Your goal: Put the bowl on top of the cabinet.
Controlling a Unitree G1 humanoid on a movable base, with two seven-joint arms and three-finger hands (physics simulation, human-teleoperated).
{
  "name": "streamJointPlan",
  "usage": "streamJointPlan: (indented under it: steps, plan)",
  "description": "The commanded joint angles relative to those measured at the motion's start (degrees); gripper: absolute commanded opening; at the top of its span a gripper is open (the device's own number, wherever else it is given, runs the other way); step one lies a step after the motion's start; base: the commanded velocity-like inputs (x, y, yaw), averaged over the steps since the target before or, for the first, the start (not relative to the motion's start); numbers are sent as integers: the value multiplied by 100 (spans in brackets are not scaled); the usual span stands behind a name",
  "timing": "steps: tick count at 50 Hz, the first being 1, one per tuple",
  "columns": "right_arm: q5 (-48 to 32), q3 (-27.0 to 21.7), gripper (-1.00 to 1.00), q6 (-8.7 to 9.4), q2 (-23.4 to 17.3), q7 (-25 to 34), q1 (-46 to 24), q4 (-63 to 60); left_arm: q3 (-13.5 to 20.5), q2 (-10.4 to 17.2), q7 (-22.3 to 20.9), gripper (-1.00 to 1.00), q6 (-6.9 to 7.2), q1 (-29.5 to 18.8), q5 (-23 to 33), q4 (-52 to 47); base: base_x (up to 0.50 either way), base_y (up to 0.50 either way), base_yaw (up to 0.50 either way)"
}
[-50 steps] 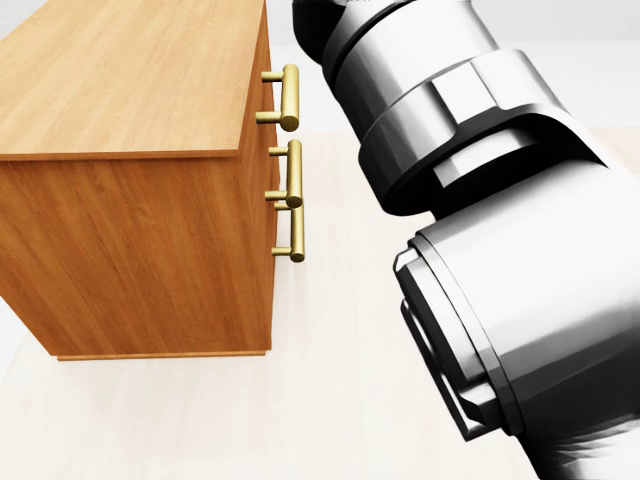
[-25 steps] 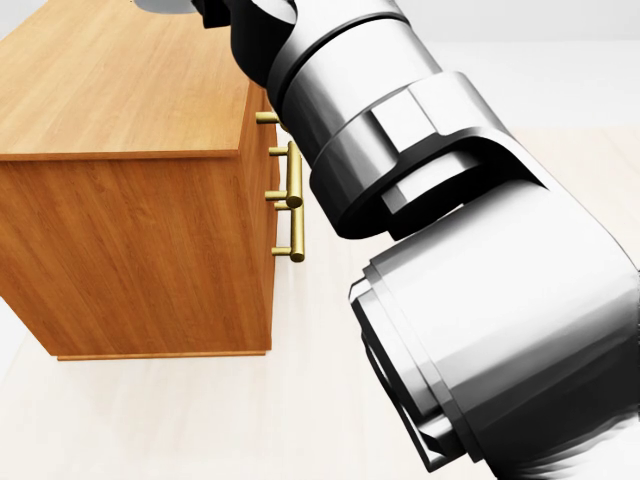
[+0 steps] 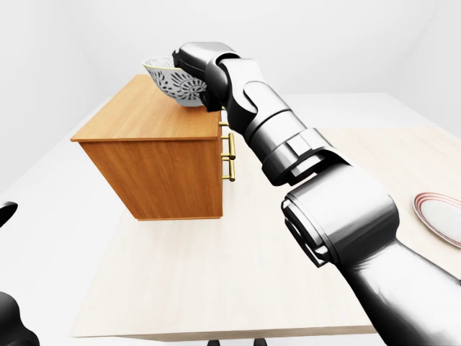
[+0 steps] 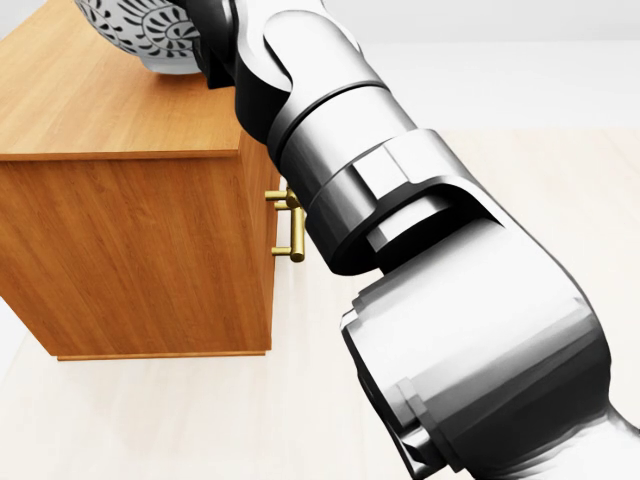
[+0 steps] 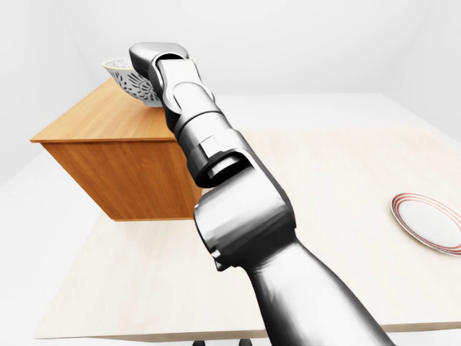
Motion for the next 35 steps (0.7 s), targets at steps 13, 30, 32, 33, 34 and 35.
streamJointPlan:
  steps: [13,30,32,33,34,35]
  plan:
    - [15,9,-100,1,75,-206,333,-55,-7,-5,27,100,0,-1,-34,1,0,0,0]
    - [35,11,-100,1,129,-202,401,-60,36,22,43,100,0,-3,-80,6,0,0,0]
    - [30,17,-100,1,128,-212,407,-59,24,18,35,100,0,-4,-69,17,0,0,0]
    - [29,15,-100,1,124,-229,402,-58,24,18,34,100,0,-4,-70,21,0,0,0]
    - [30,12,-98,1,119,-228,392,-57,22,16,32,100,0,-2,-69,27,0,0,0]
    - [30,12,-98,1,119,-228,392,-57,22,16,32,100,0,-2,-69,28,0,0,0]
